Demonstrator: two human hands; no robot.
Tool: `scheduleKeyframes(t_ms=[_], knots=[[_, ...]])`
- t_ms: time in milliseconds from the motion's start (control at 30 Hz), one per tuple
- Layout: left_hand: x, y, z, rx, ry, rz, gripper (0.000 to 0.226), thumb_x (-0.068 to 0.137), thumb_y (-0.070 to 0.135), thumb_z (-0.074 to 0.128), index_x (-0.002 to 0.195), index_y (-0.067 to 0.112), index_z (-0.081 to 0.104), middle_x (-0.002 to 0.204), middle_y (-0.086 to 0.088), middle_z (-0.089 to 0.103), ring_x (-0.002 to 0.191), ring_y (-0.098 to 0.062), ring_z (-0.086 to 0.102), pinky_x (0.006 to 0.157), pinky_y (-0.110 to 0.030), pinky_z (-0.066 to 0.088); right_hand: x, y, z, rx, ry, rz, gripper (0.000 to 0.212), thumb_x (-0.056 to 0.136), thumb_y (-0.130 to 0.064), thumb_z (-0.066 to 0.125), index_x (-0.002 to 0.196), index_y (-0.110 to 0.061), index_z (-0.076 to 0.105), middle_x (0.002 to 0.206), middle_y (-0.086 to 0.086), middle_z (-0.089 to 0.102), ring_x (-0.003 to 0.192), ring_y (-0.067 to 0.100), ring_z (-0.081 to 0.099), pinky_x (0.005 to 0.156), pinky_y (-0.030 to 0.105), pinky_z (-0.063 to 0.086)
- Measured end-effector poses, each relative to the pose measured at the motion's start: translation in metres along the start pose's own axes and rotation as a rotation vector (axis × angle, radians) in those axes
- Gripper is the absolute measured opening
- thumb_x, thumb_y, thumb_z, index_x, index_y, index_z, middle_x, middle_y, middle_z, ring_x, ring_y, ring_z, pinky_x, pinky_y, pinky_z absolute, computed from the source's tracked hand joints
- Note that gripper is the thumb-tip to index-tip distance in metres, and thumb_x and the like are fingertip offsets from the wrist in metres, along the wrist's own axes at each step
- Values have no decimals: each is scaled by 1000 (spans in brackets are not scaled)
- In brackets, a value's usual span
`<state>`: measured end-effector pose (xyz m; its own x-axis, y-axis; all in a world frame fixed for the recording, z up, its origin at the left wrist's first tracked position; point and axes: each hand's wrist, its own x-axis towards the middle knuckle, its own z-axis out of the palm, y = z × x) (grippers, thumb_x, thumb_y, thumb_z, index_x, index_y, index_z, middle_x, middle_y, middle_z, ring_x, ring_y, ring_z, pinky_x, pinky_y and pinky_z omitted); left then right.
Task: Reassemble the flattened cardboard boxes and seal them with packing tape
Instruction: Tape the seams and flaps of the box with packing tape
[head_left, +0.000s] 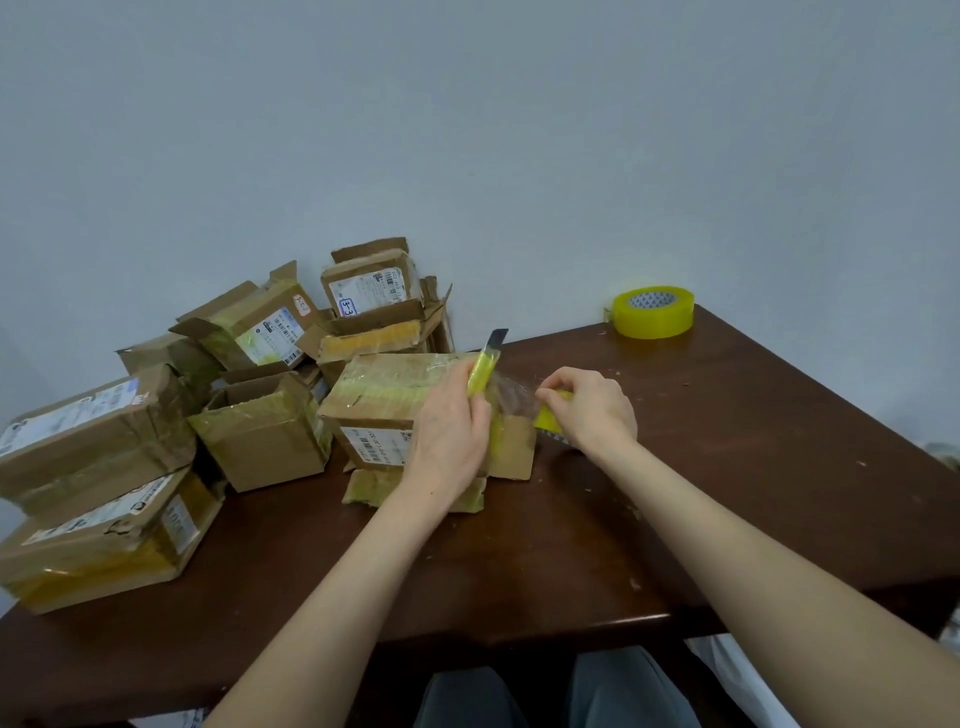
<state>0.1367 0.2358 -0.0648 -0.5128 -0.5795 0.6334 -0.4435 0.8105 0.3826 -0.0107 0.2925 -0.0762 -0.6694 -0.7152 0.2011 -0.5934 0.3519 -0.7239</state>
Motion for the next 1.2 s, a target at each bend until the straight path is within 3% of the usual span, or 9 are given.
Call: scheduleKeyframes(t_ms=[67,133,267,367,433,867,1200], knots=[[0,0,-2,52,-25,19,36,97,12,43,133,13,48,99,2,57,85,-13,52,79,-30,45,1,0,-1,9,4,-1,16,96,-41,52,98,-34,67,103,1,68,100,25,59,75,31,44],[-2,-2,-3,114,-44,32,35,97,16,46,132,14,48,95,1,59,83,-15,55,79,-32,48,2,0,0,11,4,2,16,95,-41,52,96,-34,67,102,2,68,100,26,60,77,33,47],[-3,7,-7,160,-104,-30,19,98,25,46,114,15,50,78,0,54,76,-21,54,73,-41,50,4,2,0,34,7,7,17,94,-43,54,95,-34,67,99,1,67,101,25,59,73,31,45],[-8,19,-9,226,-131,-21,20,100,25,44,112,11,52,65,12,37,67,-17,42,91,-42,42,6,4,-1,40,12,2,19,93,-46,54,95,-33,68,99,0,68,102,24,58,70,29,40],[-9,23,-9,257,-124,-27,19,100,23,44,110,10,52,63,14,33,64,-17,40,96,-43,41,7,5,-1,39,19,-3,19,93,-46,55,93,-33,68,98,-1,68,99,23,59,69,29,40],[-10,28,-7,322,-121,-80,19,98,25,46,107,11,54,61,12,31,64,-17,39,97,-42,44,6,4,0,4,49,-33,19,93,-42,53,96,-33,69,98,-1,69,98,23,60,69,28,40],[-11,26,-1,385,-99,-79,20,98,25,45,108,10,55,65,2,46,67,-20,44,95,-42,46,3,5,2,-3,40,-36,18,94,-36,50,93,-34,69,96,-1,70,93,24,62,68,29,42]])
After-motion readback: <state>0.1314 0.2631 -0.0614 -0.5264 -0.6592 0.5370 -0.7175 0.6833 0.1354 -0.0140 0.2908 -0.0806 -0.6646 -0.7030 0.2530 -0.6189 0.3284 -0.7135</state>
